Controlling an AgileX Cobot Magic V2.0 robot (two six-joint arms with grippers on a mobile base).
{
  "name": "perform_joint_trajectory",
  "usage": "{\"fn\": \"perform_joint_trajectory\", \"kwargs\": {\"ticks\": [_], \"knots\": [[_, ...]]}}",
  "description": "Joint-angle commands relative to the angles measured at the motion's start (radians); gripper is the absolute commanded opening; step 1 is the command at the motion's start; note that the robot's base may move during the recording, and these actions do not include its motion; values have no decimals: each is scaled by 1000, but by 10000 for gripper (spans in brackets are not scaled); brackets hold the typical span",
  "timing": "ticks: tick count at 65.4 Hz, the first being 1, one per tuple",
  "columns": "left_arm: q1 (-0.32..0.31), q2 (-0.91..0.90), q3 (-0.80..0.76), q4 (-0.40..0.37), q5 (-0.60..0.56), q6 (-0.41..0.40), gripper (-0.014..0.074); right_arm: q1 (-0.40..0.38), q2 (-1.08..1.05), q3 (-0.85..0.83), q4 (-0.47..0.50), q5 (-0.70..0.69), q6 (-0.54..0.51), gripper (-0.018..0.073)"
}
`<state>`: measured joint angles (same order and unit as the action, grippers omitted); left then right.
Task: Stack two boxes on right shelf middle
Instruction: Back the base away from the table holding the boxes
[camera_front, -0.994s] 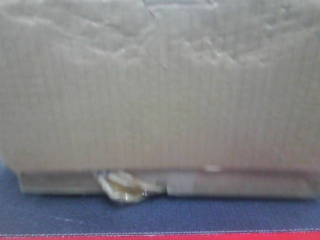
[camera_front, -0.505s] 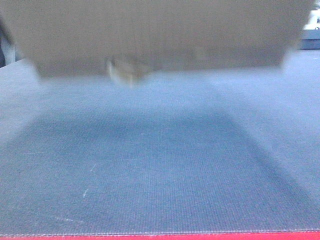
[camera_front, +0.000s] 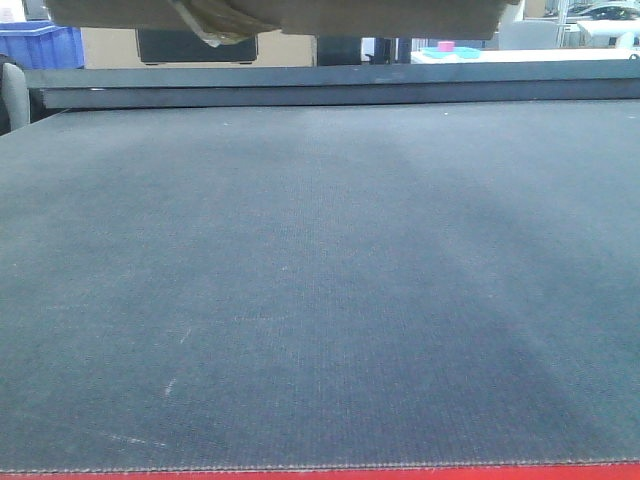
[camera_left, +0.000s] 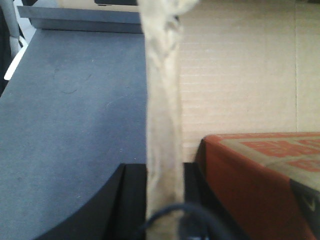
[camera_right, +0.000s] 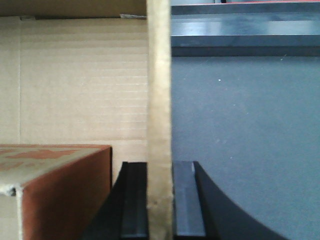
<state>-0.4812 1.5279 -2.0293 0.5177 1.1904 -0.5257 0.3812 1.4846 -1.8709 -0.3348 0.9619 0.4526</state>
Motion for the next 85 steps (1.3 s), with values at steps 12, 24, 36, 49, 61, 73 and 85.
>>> {"fn": "perform_joint_trajectory", "kwargs": {"ticks": [12,24,36,49,61,73,85], "knots": [[0,-10,-18,45,-29,1,-111,-8,-19,-13,-64,-33,2,-155],[0,-10,-18,45,-29,1,-111,-8,-19,-13,-64,-33,2,-155],[0,-10,-18,45,-29,1,-111,-8,-19,-13,-64,-42,2,-155],[0,-10,-18,45,-29,1,-111,-8,-19,-13,-64,-81,2,-155],[0,-10,-18,45,-29,1,-111,-8,-19,-13,-64,-83,2,-155],[0,-10,-18,45,-29,1,-111,-8,-19,-13,-64,-83,2,-155],[0,-9,-18,45,-29,1,-111,-8,-19,-13,-64,-83,2,-155]]}}
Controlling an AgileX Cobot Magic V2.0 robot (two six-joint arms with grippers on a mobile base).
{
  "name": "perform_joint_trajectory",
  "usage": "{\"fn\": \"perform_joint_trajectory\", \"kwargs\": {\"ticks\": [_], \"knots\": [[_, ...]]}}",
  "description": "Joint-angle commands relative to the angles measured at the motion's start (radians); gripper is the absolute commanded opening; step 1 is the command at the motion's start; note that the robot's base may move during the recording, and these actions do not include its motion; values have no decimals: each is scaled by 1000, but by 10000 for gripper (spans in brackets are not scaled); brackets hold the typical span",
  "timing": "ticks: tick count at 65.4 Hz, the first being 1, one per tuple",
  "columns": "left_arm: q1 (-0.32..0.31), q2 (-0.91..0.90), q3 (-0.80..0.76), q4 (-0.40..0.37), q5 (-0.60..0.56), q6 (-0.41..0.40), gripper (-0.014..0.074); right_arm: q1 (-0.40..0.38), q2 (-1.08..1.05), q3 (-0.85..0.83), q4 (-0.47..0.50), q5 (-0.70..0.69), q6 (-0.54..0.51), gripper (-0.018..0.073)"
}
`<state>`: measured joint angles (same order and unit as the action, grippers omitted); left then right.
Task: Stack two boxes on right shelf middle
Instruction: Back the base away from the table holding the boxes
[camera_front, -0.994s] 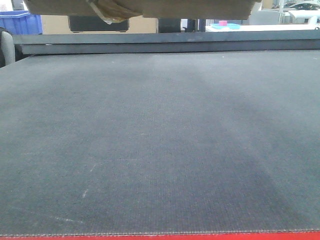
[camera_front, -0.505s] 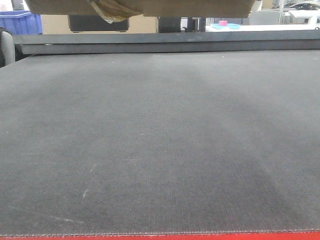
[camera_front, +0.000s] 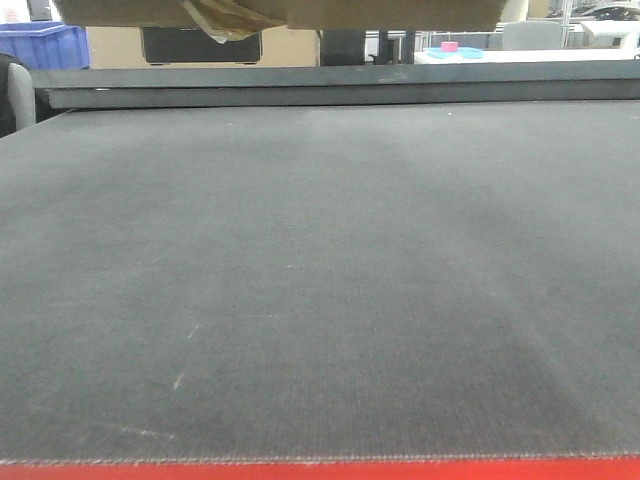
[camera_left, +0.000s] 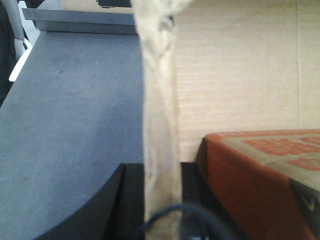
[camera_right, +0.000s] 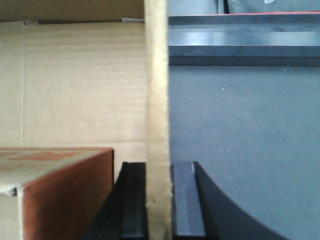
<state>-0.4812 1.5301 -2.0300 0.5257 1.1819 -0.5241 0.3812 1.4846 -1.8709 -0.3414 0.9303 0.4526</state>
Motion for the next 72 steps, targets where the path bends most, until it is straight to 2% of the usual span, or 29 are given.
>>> {"fn": "perform_joint_trajectory", "kwargs": {"ticks": [1,72], "knots": [[0,-11,-17,37,-21,-1,-111,-8,-19,-13,-57,-51,2,-155],[0,-7,-17,37,-21,-1,-111,-8,-19,-13,-57,-60,2,-155]]}}
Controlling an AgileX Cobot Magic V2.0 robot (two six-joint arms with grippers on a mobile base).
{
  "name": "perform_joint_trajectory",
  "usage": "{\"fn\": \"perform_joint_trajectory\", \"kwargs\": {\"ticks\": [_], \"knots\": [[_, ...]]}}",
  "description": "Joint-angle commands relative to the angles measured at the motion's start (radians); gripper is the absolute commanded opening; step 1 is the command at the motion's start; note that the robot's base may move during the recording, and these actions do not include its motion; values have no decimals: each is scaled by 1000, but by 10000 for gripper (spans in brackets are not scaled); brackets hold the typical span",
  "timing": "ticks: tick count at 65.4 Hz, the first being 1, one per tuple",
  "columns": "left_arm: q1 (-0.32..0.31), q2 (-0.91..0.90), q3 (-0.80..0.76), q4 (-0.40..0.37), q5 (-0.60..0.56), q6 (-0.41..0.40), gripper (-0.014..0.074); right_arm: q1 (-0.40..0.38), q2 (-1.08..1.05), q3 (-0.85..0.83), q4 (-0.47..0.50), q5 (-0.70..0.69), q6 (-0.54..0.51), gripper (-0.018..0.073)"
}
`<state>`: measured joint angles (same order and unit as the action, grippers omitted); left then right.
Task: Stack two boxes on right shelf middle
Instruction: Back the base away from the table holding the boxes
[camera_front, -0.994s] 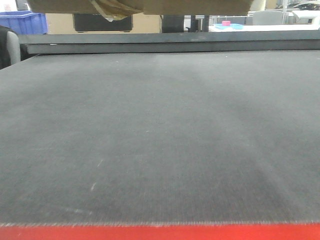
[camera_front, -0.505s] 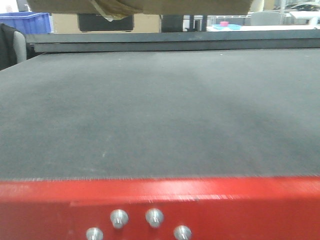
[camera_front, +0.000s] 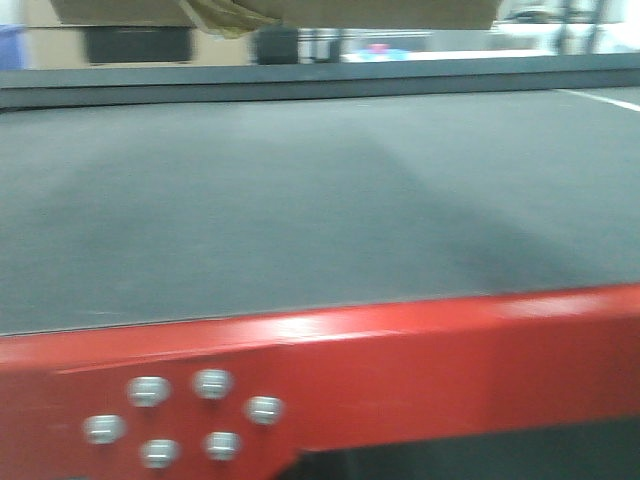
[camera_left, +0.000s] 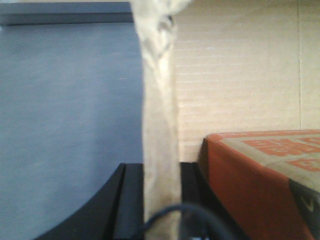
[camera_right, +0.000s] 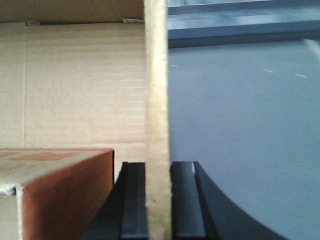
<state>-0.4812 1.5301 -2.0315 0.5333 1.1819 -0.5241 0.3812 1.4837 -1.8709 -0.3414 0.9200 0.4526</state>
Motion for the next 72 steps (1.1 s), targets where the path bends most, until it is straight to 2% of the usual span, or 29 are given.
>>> {"fn": "perform_joint_trajectory", "kwargs": {"ticks": [1,72], "knots": [[0,-7,-16,29,-21,-1,-111,-8,-18,-13,-57,-52,2,-155],[0,-7,-16,31,-21,-1,-111,-8,-18,-13,-57,-75,2,-155]]}}
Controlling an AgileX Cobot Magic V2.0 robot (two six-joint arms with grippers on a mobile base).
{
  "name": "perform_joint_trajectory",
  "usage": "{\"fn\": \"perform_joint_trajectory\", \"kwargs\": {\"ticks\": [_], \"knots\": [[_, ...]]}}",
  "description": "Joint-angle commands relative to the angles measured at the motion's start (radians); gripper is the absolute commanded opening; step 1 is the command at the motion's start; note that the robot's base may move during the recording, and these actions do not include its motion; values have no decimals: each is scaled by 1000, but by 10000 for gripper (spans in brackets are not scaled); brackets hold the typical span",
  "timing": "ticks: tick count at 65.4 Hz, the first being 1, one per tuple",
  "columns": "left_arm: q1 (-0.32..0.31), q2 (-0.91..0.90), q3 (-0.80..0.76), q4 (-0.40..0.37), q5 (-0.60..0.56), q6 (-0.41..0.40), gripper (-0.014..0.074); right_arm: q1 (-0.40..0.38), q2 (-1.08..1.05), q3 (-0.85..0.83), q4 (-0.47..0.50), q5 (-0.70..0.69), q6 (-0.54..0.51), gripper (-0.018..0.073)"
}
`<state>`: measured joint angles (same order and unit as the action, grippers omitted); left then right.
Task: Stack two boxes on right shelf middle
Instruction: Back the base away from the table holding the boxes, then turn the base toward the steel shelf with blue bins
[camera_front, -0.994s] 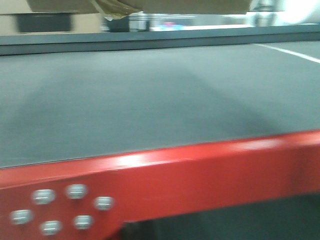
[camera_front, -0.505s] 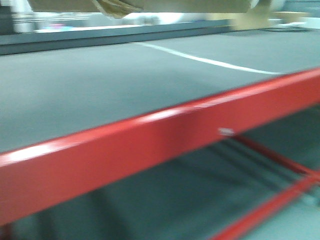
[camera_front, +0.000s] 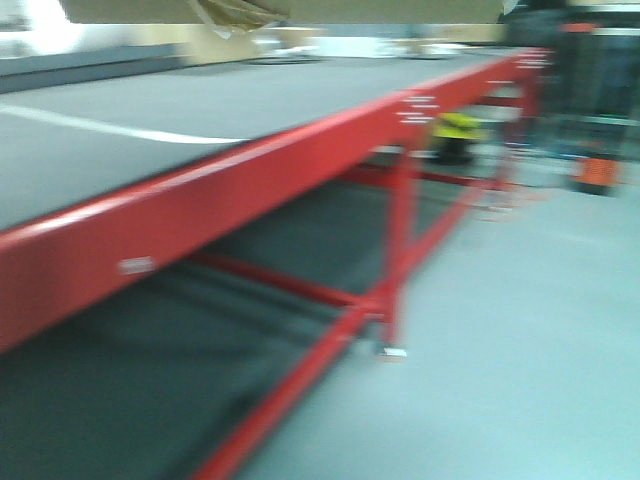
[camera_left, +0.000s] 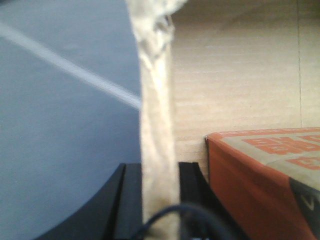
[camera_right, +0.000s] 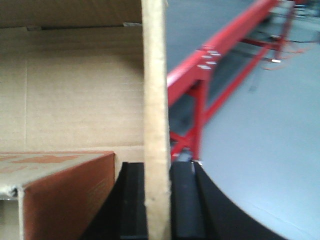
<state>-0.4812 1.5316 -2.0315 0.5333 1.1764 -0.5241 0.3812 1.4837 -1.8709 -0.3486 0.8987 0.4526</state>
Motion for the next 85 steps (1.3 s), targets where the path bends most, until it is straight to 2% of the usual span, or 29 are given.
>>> {"fn": "perform_joint_trajectory", "kwargs": {"ticks": [1,85], "knots": [[0,-8,-16,31,-15,-1,-111,-8,-18,-13,-50,-54,2,-155],[0,-8,-16,31,-15,-1,-111,-8,-18,-13,-50,-54,2,-155]]}}
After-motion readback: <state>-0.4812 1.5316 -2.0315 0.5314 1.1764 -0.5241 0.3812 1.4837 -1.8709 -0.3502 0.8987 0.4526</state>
